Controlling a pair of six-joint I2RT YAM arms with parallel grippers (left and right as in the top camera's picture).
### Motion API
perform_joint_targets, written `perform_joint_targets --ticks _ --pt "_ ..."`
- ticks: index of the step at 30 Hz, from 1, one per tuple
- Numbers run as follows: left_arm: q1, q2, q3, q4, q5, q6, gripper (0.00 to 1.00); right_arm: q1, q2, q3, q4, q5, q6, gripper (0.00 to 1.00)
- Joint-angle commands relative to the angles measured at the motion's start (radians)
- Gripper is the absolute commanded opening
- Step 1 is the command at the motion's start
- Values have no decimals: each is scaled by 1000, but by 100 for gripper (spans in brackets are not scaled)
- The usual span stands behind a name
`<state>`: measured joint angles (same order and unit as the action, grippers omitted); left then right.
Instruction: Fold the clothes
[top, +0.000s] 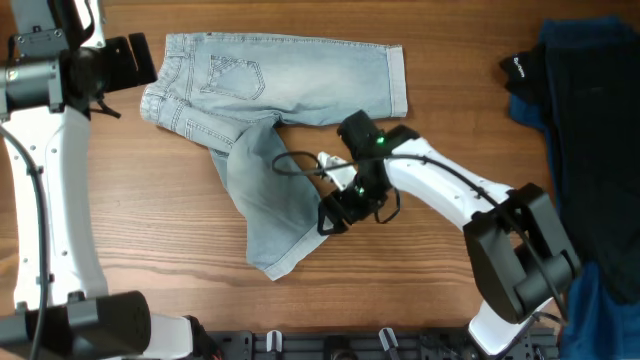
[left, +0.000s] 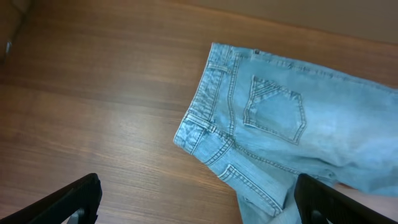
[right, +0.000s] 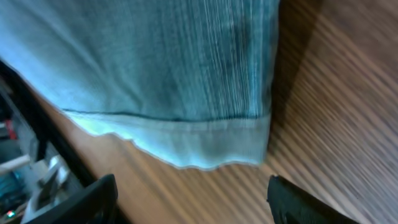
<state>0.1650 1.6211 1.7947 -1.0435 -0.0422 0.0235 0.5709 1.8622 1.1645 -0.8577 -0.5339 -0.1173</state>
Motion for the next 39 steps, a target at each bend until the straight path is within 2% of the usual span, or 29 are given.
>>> perform_joint_targets --ticks 1,9,11,13,14,15,17,20,22,24,25,28,33,36,38,39 --pt "3 -46 13 6 16 -10 100 16 -20 -64 58 1 16 77" --pt "3 -64 13 6 16 -10 100 18 -20 -73 121 -54 15 61" --pt "3 -64 13 5 16 -10 100 17 -20 -73 119 -110 -61 61" --pt "3 -64 13 -2 16 -10 100 17 -20 -73 121 -144 -101 57" --pt "3 -64 13 -6 16 -10 100 17 -20 -73 121 -144 -101 53" --pt "3 -66 13 -12 16 -10 100 17 -20 -73 120 -145 -102 44" --pt "3 -68 13 -18 16 -10 100 17 -20 -73 114 -148 -113 4" --pt "3 -71 13 -18 16 -10 100 17 -20 -72 102 -143 -114 4" --pt "3 -71 13 -19 16 -10 100 17 -20 -72 106 -47 -49 43" --pt "3 -71 13 -21 16 -10 100 17 -20 -73 117 61 -3 63" --pt "3 -71 13 -21 16 -10 100 17 -20 -72 124 71 -10 68" --pt "3 -71 13 -21 16 -10 100 17 -14 -73 154 63 -56 74" --pt "3 -71 13 -31 16 -10 100 17 27 -73 196 -39 -66 73" --pt "3 -71 13 -32 16 -10 100 18 50 -73 195 -78 -68 56" --pt "3 -72 13 -33 16 -10 100 18 53 -73 173 -87 -99 23" --pt "3 -72 13 -35 16 -10 100 18 53 -73 163 -88 -109 15"
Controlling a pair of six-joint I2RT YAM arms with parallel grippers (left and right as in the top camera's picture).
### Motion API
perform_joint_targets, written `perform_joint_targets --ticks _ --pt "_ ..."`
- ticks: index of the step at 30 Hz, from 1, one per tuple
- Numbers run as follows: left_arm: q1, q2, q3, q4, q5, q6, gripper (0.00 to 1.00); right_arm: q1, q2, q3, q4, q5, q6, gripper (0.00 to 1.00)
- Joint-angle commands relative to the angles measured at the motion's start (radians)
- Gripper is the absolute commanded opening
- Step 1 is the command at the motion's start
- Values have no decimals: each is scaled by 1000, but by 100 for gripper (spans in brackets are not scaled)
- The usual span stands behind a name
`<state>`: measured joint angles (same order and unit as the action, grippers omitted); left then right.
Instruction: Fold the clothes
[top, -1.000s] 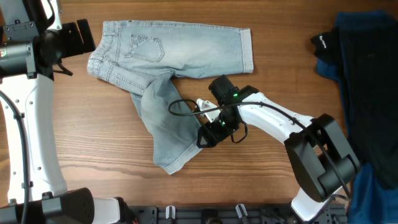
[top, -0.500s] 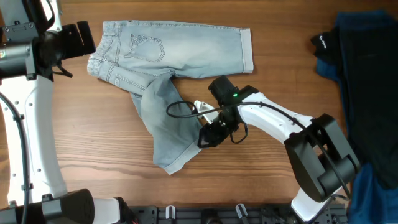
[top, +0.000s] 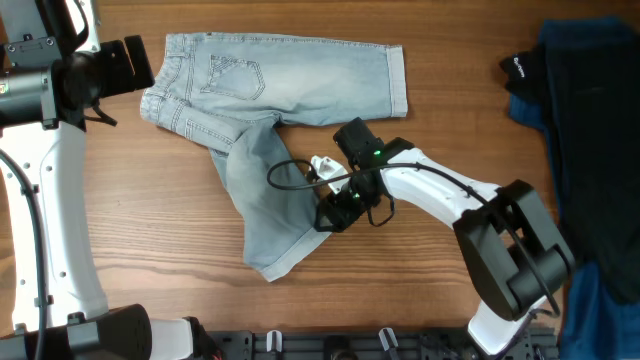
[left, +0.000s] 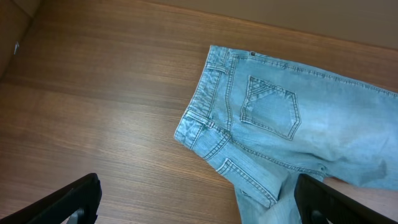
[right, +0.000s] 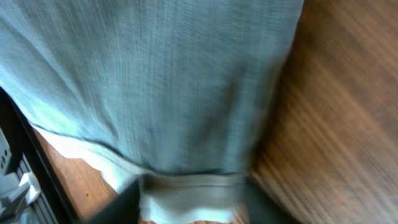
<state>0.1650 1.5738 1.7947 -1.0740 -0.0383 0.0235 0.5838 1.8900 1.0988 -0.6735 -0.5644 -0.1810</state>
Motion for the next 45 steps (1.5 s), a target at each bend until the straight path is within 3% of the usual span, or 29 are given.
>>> perform_joint_targets --ticks 1,3,8,9,10,12,14,22,24,25,27,28,29,30,35,40,45 --pt "3 -26 13 -6 12 -10 100 5 25 -7 -28 -57 -48 11" --pt "3 -26 13 -12 12 -10 100 3 22 -5 -37 -53 -38 4" --pt "3 -26 13 -23 12 -10 100 -20 -63 25 -63 0 23 4" --pt "3 -26 13 -23 12 -10 100 -23 -83 26 -63 0 23 14" --pt "3 -26 13 -24 12 -10 100 -22 -89 26 -63 0 23 33" --pt "3 -26 13 -24 12 -10 100 -22 -80 22 -56 1 22 49" --pt "3 -26 13 -23 12 -10 100 -20 -55 7 -30 3 23 57" --pt "3 -26 13 -23 12 -10 100 -6 71 2 -11 -53 24 65" --pt "3 -26 13 -23 12 -10 100 32 82 2 -31 -82 -17 61" --pt "3 -26 13 -23 12 -10 100 52 83 2 -42 -66 -29 54" --pt "3 -26 13 -24 12 -10 100 86 83 2 -53 -9 -23 30" --pt "3 -26 13 -24 12 -10 100 93 83 2 -55 5 -18 24" --pt "3 -26 13 -26 12 -10 100 98 83 2 -56 24 0 8" --pt "3 -26 13 -27 12 -10 100 97 82 3 -60 45 26 4" --pt "3 -26 13 -31 12 -10 100 41 9 39 -103 111 108 4" --pt "3 -26 13 -47 12 -10 100 -42 -207 91 -136 164 129 4" --pt "3 -26 13 -68 12 -10 100 -159 -412 93 -146 496 257 4"
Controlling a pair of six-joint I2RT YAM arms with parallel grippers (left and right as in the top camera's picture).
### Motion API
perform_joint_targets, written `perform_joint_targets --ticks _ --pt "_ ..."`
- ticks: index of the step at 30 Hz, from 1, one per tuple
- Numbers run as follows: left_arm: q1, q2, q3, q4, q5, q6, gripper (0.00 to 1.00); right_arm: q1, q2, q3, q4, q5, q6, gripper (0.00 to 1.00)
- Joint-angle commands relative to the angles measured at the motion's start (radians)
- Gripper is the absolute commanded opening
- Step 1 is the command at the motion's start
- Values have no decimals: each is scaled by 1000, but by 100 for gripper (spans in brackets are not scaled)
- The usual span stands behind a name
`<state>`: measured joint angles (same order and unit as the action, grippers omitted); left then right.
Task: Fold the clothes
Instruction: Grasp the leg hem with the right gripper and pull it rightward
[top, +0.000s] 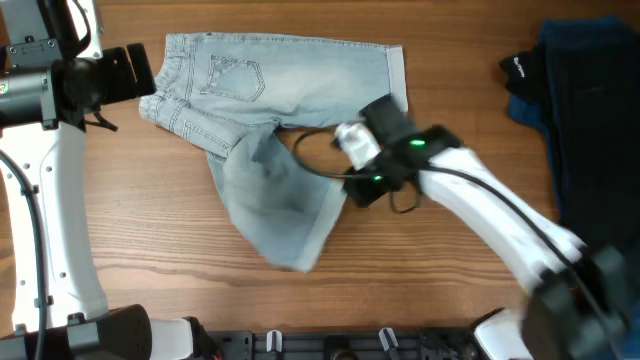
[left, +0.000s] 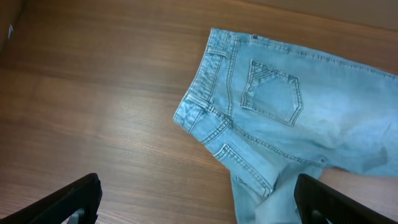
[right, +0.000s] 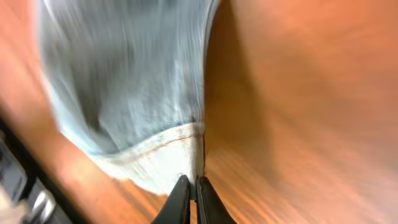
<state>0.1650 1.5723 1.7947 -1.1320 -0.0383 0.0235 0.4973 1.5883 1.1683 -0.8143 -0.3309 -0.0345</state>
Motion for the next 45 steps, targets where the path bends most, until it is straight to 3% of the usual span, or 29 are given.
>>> perform_joint_targets --ticks 1,10,12,14,18,25,27,30,32,36,41,45 --pt "3 -24 13 -13 12 -10 100 -104 -133 23 -5 306 132 4" --pt "3 -14 5 -65 32 -10 100 -368 -105 23 55 327 194 4" --pt "3 -1 3 -85 67 -10 100 -389 -79 23 78 284 194 24" --pt "3 16 3 -107 80 -10 100 -392 -73 23 77 135 180 27" --pt "3 48 3 -161 90 -10 100 -356 -72 15 33 -117 117 37" --pt "3 60 3 -167 102 -10 100 -197 -38 -120 -119 -141 190 43" --pt "3 60 3 -166 102 -10 100 -150 -25 -178 -95 -141 253 44" --pt "3 60 3 -161 102 -10 100 -88 -18 -259 2 -143 325 52" --pt "3 60 3 -159 102 -10 100 -61 -11 -290 79 -169 333 61" --pt "3 60 3 -160 102 -10 100 -34 28 -300 167 -163 360 67" --pt "3 60 3 -160 102 -10 100 -34 145 -300 220 -167 433 66" --pt "3 60 3 -159 101 -10 100 -35 205 -300 212 -167 438 57"
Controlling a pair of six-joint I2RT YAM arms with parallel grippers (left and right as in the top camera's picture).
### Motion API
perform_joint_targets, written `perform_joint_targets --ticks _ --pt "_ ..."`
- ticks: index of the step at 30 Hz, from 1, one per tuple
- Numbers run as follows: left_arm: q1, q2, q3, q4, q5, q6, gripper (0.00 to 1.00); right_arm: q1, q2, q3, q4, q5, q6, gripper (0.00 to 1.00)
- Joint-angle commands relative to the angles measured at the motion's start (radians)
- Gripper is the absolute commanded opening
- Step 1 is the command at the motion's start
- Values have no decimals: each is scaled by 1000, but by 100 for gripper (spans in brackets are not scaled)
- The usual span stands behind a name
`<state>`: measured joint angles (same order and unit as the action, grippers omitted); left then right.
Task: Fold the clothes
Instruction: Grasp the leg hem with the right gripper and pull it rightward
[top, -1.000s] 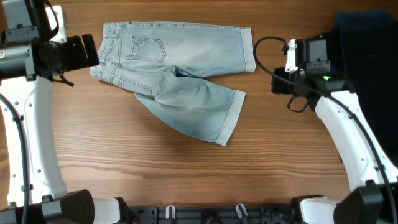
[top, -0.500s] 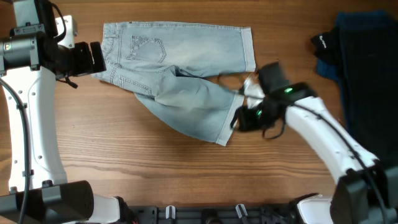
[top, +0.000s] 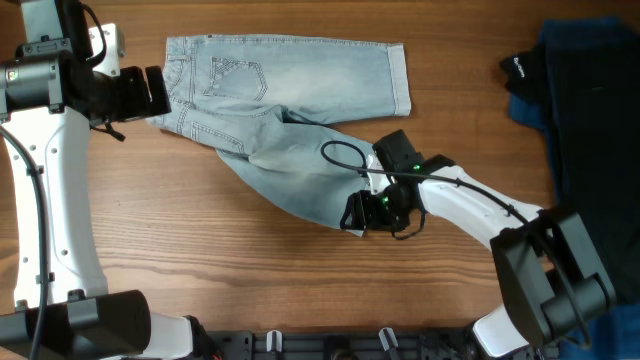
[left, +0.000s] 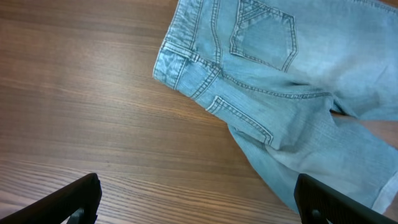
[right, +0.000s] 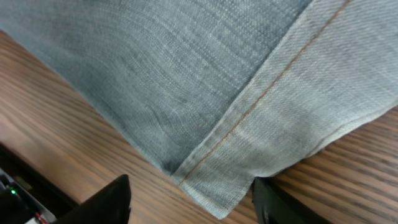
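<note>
Light blue jeans (top: 290, 75) lie back side up, one leg flat along the table's far side. The other leg (top: 300, 175) runs diagonally from the waistband to the right and toward the front. Its hem (right: 273, 118) lies flat on the wood. My right gripper (top: 362, 212) sits at that hem, open (right: 189, 202), with the hem's corner between its fingers and not clamped. My left gripper (top: 150, 92) hovers by the waistband's (left: 186, 62) left end. It is open (left: 196, 199) over bare wood with nothing in it.
A pile of dark blue clothes (top: 590, 120) fills the right edge, and a black garment with a white logo (top: 525, 70) lies at its upper left. A black rail (top: 350, 345) runs along the table's front edge.
My right gripper was shut on the lower leg's hem, held up and bunched. Now it is open and the hem lies flat farther to the right. My left gripper has shifted nearer the waistband.
At first my right gripper was open at the hem of the lower leg, which pointed toward the front edge. Then it closed around the hem, then was shut on it and holding it farther right. Now the leg lies stretched diagonally to the right, let go.
</note>
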<state>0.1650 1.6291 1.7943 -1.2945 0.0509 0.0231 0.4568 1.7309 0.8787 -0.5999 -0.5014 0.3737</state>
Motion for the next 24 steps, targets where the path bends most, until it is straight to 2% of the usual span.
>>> perform_joint_targets --ticks 1,5,6,7,12,16,19,24 --pt "3 3 4 4 12 -9 100 6 63 -10 -3 5 24 49" --pt "3 3 4 4 13 -10 100 2 63 -8 -4 20 21 19" --pt "3 3 4 3 13 -10 100 1 62 -7 -9 27 22 9" --pt "3 3 4 3 13 -10 100 0 61 -5 -20 37 21 4" --pt "3 3 4 4 12 -10 100 -11 4 53 -125 223 18 4" --pt "3 3 4 3 12 -9 100 -11 -87 71 -183 225 -5 4" --pt "3 3 4 4 12 -9 100 -14 -103 71 -244 328 48 4" --pt "3 3 4 13 12 -9 100 -58 -215 117 -299 311 36 4"
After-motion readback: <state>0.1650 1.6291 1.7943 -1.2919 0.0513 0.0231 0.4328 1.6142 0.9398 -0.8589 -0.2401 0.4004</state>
